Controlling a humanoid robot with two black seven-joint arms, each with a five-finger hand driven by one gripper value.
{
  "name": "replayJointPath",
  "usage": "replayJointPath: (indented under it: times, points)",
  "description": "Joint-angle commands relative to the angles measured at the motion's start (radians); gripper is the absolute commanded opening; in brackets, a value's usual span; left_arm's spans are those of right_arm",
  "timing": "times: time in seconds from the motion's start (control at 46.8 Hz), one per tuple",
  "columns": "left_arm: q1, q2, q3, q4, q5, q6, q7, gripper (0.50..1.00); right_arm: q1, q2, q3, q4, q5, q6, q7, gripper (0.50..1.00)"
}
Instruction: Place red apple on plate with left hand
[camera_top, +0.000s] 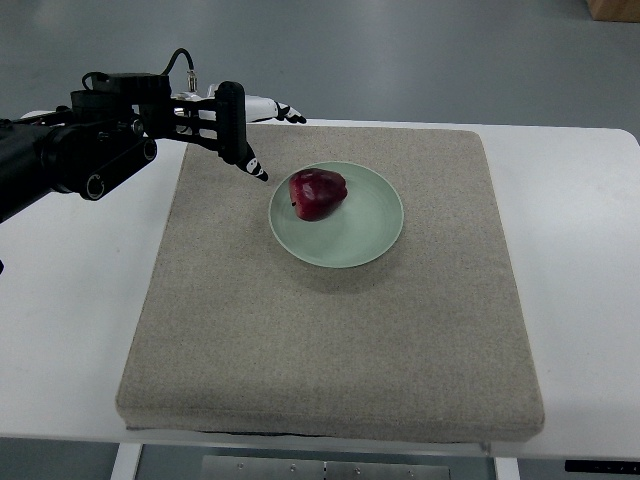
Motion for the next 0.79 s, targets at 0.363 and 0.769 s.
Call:
replayJointPath:
  times: [0.363, 0.769]
  points:
    - [0.009, 0.000, -0.001, 0.141, -0.298, 0.048, -0.001, 0.992, 0.000, 0.000, 0.000, 0.000, 0.000, 0.000, 0.000, 0.932]
    - [0.014, -0.011, 0.001, 0.159, -0.893, 0.221, 0.068, 0.992, 0.000, 0.000, 0.000, 0.000, 0.000, 0.000, 0.000, 0.932]
